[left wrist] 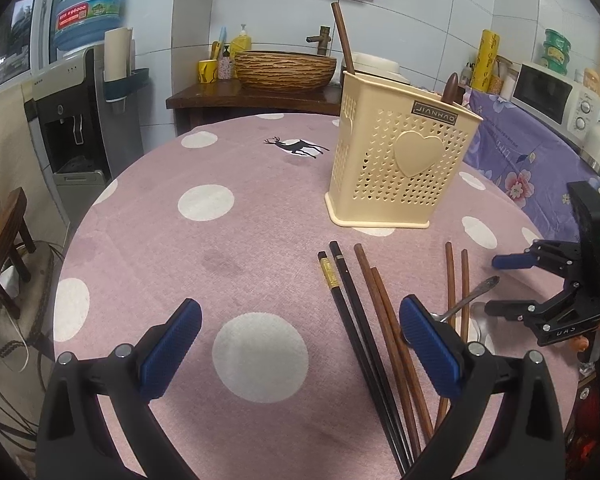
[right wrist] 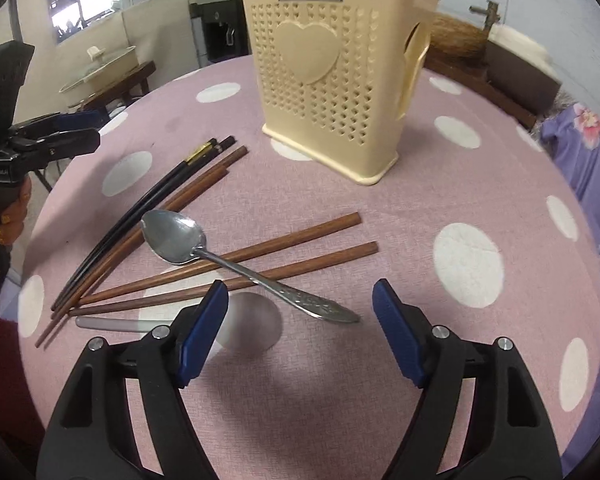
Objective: Organize utensils
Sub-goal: 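Move both grippers back down to the remaining utensils, then roll the right gripper and grasp the metal spoon by its handle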
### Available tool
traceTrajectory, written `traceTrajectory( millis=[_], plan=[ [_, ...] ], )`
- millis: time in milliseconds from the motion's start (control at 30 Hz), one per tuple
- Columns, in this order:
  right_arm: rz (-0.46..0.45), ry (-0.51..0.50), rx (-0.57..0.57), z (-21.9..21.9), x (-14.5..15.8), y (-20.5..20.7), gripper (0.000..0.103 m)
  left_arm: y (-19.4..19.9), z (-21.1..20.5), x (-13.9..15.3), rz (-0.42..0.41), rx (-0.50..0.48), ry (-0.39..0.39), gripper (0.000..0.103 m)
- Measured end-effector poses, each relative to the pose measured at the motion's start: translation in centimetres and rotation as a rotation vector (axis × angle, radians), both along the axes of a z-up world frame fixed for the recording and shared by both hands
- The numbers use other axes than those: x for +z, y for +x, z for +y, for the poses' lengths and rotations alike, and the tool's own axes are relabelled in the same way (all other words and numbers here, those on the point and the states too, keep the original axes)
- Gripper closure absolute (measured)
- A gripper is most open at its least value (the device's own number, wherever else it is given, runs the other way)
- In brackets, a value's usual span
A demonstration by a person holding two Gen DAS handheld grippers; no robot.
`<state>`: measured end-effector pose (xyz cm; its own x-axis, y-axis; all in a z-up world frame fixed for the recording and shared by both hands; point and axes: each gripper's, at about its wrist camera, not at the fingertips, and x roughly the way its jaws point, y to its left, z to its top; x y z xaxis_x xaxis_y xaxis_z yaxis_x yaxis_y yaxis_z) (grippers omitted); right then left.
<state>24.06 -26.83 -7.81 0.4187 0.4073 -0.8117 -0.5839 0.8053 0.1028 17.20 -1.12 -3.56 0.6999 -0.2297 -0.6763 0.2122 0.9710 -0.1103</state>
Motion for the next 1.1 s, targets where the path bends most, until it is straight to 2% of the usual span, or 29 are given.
traceTrajectory(
  millis=[33,133,267,367,467,500,667,800,867,1033,1100],
  plan=[
    [0.015,0.002,-0.006,0.1,-0.2,0.3,0.028,0.0,0.0,0.0,0.001,0.001,-0.003,0.005],
    [0.034,0.004,-0.002,0.1,-0.3,0.8,0.042,0.0,0.1,0.1,0.001,0.001,-0.004,0.005],
    [0.017,0.042,-0.029,-1.0,0.6,0.3,0.042,0.0,0.4,0.1,0.002,0.007,-0.006,0.005],
    [0.054,0.139,-0.184,-3.0,0.7,0.0,0.042,0.1,0.5,0.1,0.003,0.012,-0.014,0.005],
    [0.158,0.38,-0.352,-5.3,-0.3,-1.3,0.043,0.2,0.5,0.1,-0.002,0.011,-0.02,0.005],
    [0.181,0.427,-0.384,-5.6,-0.6,-1.7,0.049,0.2,0.4,0.1,-0.002,0.01,-0.019,0.005],
    [0.238,0.527,-0.559,-6.1,-2.4,-2.6,0.066,0.2,-0.2,0.0,0.001,-0.003,-0.015,0.005],
    [0.287,0.682,-0.648,-7.0,-3.4,-1.8,0.067,-0.1,-0.3,-0.2,0.005,-0.005,-0.009,0.005],
    [0.314,0.754,-0.685,-7.4,-3.8,-1.3,0.071,-0.1,-0.1,-0.3,0.008,0.001,-0.009,0.005],
    [0.337,0.808,-0.739,-7.3,-4.3,-0.4,0.081,-0.1,0.1,-0.5,0.016,0.008,-0.009,0.005],
    [0.332,0.797,-0.749,-7.1,-4.4,-0.3,0.085,-0.1,-0.1,-0.5,0.016,0.003,-0.001,0.005]
  ],
)
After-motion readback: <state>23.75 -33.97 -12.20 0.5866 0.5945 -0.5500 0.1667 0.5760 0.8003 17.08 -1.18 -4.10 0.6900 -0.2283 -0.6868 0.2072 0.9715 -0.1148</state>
